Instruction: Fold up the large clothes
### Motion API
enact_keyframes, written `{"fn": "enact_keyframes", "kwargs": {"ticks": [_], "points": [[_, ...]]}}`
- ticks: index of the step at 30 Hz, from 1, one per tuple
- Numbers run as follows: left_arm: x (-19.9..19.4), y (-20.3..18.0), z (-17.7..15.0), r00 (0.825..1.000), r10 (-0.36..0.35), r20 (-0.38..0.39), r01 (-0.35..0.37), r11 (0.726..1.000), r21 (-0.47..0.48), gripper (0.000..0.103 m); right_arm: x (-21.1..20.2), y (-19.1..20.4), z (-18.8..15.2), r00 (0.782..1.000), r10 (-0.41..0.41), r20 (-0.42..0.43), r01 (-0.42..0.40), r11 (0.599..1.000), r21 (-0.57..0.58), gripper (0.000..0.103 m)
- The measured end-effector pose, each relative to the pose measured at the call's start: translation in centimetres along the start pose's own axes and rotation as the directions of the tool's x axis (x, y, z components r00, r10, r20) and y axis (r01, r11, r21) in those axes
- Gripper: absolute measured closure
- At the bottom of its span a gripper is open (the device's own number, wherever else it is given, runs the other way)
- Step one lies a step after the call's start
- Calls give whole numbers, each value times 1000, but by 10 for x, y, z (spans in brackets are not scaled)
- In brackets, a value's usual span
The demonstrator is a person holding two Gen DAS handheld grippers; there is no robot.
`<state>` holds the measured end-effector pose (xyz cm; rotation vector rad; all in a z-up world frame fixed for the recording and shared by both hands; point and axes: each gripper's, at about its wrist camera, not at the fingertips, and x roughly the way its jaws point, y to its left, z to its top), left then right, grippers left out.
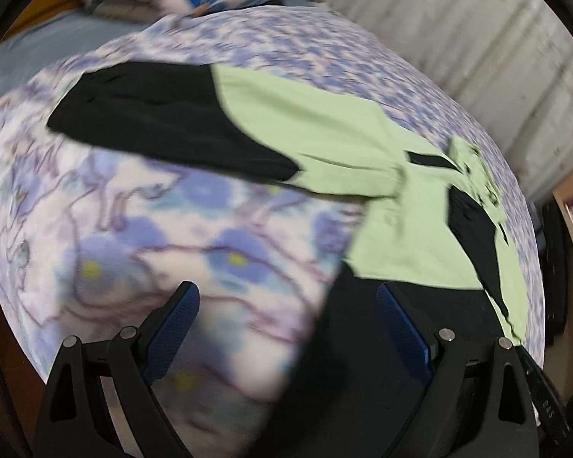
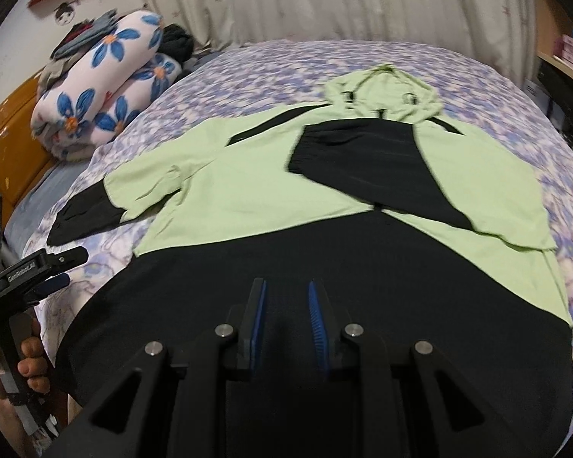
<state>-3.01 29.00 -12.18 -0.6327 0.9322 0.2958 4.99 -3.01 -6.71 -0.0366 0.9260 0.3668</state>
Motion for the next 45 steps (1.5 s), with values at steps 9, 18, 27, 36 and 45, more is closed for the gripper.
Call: {"fn": "enact_keyframes", "kwargs": {"ticks": [9, 18, 27, 36, 45], "points": [[24, 71, 46, 996, -67, 53, 75, 981, -182, 10, 43, 53, 16, 998, 48, -33, -50, 997, -53, 81], [60, 110, 96, 996, -25, 89, 49, 960, -274, 10, 81, 82, 34, 998, 36, -53, -41, 995, -90, 81], [80, 123, 134, 982, 152, 109, -117, 953, -279, 76, 103, 79, 43, 996, 40, -75, -43, 998, -41, 81], [37, 6, 144, 940, 173, 294, -192, 981, 38, 99, 95, 55, 41, 996, 63, -59, -62, 998, 23, 81], [10, -196, 81, 946, -126, 298, -31, 881, 473, 99, 59, -14, 32, 999, 40, 19, -43, 986, 163, 81]]}}
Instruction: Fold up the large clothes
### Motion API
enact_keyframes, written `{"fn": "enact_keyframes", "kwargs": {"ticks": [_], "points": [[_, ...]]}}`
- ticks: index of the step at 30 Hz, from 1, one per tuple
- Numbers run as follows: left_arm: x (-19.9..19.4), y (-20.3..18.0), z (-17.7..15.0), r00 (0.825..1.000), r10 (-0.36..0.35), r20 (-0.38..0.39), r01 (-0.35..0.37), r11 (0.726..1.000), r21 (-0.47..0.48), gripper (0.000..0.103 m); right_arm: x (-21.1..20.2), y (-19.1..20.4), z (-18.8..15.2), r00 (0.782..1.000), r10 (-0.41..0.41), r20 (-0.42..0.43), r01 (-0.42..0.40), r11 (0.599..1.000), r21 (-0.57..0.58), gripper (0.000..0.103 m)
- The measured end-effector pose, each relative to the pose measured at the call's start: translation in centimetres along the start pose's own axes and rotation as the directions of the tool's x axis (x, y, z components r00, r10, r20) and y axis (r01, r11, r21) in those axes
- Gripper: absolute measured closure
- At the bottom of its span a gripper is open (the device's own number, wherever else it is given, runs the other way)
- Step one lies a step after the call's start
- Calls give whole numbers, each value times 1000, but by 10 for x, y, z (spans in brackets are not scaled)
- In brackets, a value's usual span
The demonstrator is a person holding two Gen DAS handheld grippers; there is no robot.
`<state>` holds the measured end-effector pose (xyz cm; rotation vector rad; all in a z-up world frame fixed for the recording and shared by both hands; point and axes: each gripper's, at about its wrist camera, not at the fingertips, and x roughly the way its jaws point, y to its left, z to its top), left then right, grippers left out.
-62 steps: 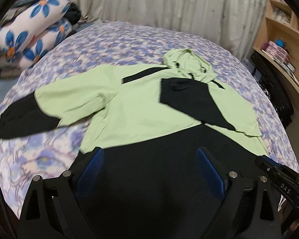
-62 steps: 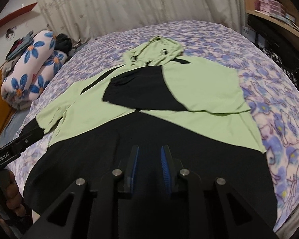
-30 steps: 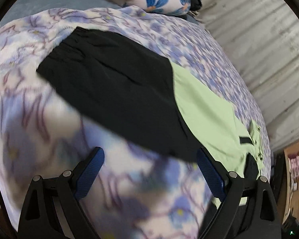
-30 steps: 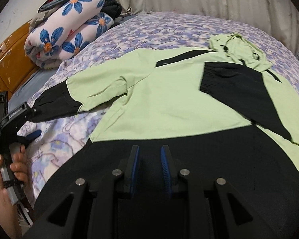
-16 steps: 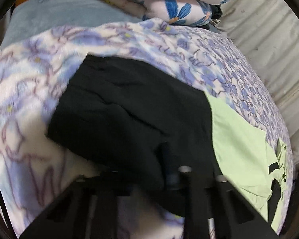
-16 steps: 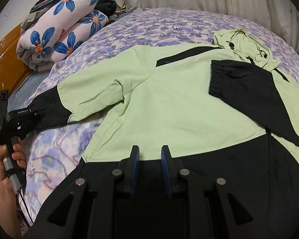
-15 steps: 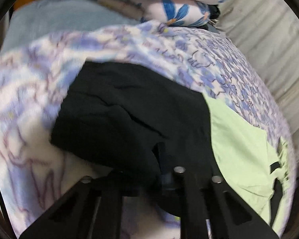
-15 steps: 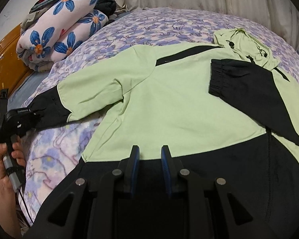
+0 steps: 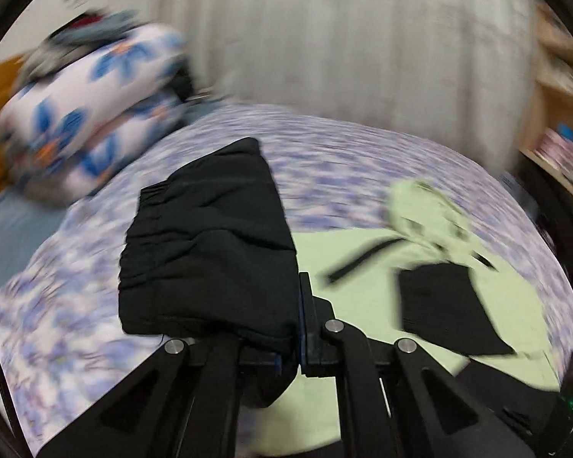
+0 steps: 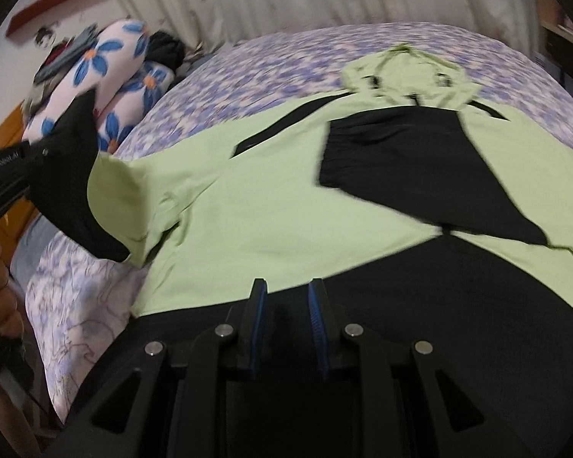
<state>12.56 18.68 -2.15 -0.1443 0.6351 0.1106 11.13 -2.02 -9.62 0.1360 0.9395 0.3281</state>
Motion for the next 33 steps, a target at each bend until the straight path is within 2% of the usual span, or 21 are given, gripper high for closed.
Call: {"fn": "enact_keyframes", "kwargs": {"ticks": [3, 5, 9, 12, 14, 15, 16, 17, 22, 26, 27, 29, 33], "points": [[12, -56, -12, 997, -56, -59, 61, 994, 88, 99, -11, -30, -3, 1000, -21, 15, 21, 998, 52, 81], [30, -89, -26, 988, -80, -133, 97, 987, 131, 98, -15, -47, -5, 999, -34, 18, 32, 996, 79, 81], [62, -129, -64, 957, -61, -283, 119, 974, 193, 97, -23, -81, -11, 997, -68, 21, 64, 988, 140, 81], [82, -137, -85, 929, -45, -368, 127, 971, 203, 79, -25, -99, -16, 997, -80, 18, 76, 983, 168, 81], [85, -139, -95, 920, -49, -388, 137, 969, 204, 52, -23, -104, -17, 997, -77, 12, 74, 981, 177, 81], [84, -140, -95, 919, -59, -391, 146, 969, 199, 44, -21, -106, -18, 997, -71, 9, 69, 981, 183, 81], [79, -139, -93, 920, -71, -385, 155, 969, 191, 33, -20, -107, -18, 998, -66, 9, 63, 980, 186, 81], [75, -137, -91, 924, -85, -374, 163, 970, 182, 27, -20, -108, -19, 998, -58, 9, 55, 981, 188, 81], [49, -122, -78, 927, -114, -357, 174, 975, 139, 25, -19, -100, -18, 1000, -8, 10, 6, 984, 180, 81], [25, -100, -71, 932, -131, -338, 158, 986, 53, 20, -19, -91, -16, 1000, 30, 8, -31, 986, 163, 79], [18, -93, -70, 937, -121, -327, 141, 989, 39, 20, -20, -87, -15, 999, 43, 8, -43, 987, 157, 77], [6, -82, -69, 947, -98, -307, 112, 993, 26, 20, -22, -82, -13, 998, 60, 19, -62, 987, 149, 64], [-16, -56, -67, 961, -25, -276, 24, 1000, -6, 20, -26, -65, -3, 995, 91, 35, -94, 990, 102, 60]]}}
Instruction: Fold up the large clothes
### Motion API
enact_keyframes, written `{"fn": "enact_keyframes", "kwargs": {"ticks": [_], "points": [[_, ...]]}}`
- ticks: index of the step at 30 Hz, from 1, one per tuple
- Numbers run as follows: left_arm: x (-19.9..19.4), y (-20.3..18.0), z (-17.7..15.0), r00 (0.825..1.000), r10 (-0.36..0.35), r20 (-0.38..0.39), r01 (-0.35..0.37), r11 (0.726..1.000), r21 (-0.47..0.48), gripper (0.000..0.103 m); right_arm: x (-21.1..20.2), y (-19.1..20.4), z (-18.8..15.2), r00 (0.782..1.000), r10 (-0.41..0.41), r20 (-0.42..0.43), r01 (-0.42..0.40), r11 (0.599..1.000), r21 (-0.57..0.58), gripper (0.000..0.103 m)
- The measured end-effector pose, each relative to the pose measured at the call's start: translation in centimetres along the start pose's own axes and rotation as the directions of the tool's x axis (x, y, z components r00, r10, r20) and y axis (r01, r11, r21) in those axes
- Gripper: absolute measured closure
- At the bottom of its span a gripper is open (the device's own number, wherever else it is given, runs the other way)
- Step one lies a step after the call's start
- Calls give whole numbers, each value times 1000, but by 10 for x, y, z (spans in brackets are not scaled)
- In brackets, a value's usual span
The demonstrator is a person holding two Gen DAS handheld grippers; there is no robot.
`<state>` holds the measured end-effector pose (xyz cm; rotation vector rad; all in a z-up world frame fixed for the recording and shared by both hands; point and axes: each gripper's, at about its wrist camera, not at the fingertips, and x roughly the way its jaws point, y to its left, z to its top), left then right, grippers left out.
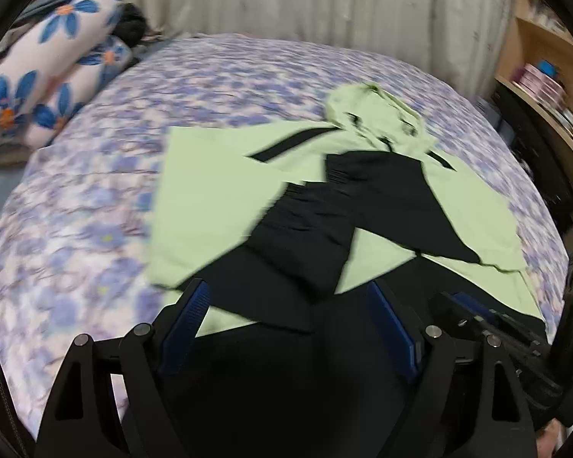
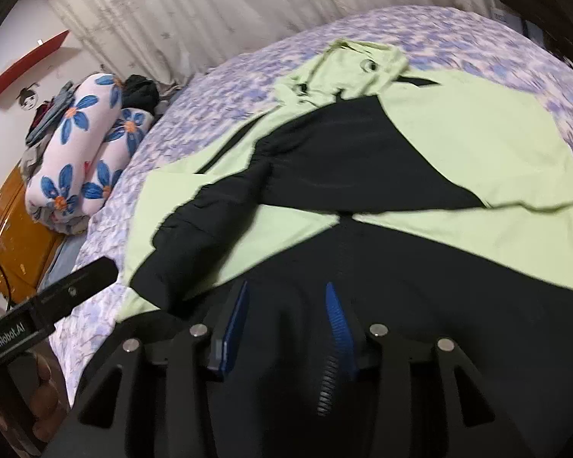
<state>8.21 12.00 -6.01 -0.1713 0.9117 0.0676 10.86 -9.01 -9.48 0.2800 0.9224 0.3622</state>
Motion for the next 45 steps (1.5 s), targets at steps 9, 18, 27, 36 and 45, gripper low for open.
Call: {"fn": "enact_keyframes", "kwargs": {"ticks": [9, 18, 27, 36, 45], "points": [[0, 37, -13, 997, 63, -39, -66, 993, -101, 19, 28, 62, 16, 998, 45, -31, -50, 983, -178, 44], [21, 61, -21, 989, 120, -84, -130, 983, -131, 19, 103, 94, 16, 986, -60, -158, 9, 952, -307, 44], [26, 71, -23, 987, 142, -80, -153, 976, -154, 19, 45, 103, 67, 991, 125, 52, -98, 927, -361, 95], [26, 63, -19, 989, 140, -53, -146, 982, -123, 19, 6, -35, 101, 982, -137, 126, 135, 990, 26, 66], [49, 60, 21, 995, 79, -66, -82, 995, -50, 19, 4, -121, 63, 982, -182, -49, 187, 973, 134, 59]]}}
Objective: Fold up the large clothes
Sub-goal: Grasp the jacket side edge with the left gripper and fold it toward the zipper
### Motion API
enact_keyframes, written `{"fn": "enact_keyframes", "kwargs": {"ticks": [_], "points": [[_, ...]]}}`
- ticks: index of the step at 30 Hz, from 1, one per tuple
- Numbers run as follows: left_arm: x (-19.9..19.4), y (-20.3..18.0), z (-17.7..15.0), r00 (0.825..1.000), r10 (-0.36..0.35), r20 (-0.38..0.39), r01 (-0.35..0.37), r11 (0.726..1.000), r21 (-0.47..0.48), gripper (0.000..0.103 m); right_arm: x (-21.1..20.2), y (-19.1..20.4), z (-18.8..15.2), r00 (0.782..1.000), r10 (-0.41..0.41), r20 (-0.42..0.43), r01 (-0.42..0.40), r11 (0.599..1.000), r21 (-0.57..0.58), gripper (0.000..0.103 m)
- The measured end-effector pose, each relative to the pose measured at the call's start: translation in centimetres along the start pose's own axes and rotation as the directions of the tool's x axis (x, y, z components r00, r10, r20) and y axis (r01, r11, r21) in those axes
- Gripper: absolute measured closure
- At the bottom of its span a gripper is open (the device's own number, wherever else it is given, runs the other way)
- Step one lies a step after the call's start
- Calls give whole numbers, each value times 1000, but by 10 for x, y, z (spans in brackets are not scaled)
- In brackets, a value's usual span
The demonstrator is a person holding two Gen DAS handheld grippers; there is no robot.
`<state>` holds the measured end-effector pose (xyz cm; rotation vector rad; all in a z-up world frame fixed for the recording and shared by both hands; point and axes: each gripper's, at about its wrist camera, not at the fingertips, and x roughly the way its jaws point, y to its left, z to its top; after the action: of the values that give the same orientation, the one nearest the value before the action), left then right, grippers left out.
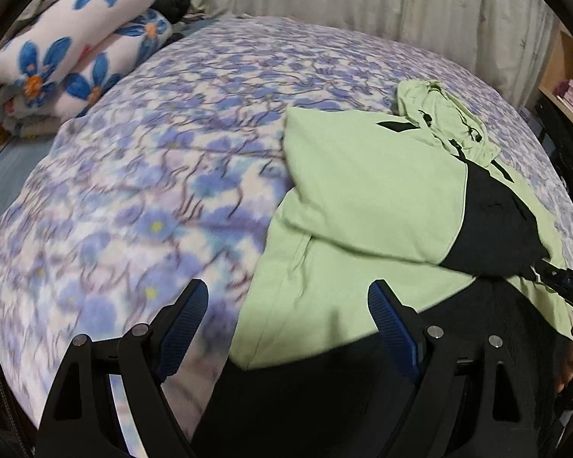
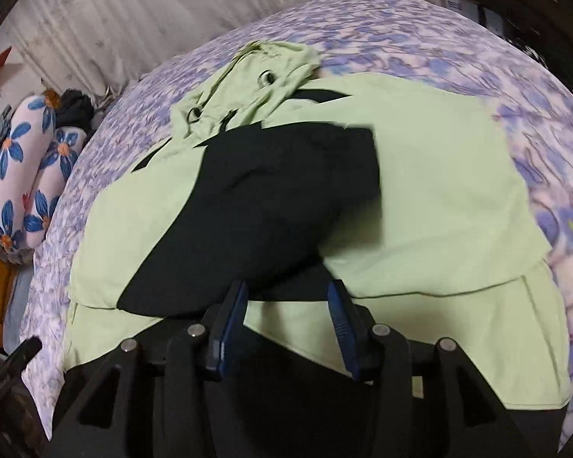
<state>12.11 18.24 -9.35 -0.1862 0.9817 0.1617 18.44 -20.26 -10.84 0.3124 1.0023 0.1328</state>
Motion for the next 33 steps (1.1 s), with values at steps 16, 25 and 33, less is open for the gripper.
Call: {"fn": "enact_keyframes", "kwargs": {"ticks": [16, 25, 33], "points": [[140, 6, 108, 986, -20, -166, 23, 1000, 14, 19, 47, -38, 87, 999, -42, -13, 43, 998, 46, 58], [151, -18, 123, 998, 37, -57, -31, 994, 104, 99, 66, -19, 84, 999, -39, 36, 43, 994, -105, 82], [142, -41, 131, 975, 170, 140, -189, 972, 139, 100, 61, -6, 116, 965, -113, 238, 143, 983, -116, 82]]}}
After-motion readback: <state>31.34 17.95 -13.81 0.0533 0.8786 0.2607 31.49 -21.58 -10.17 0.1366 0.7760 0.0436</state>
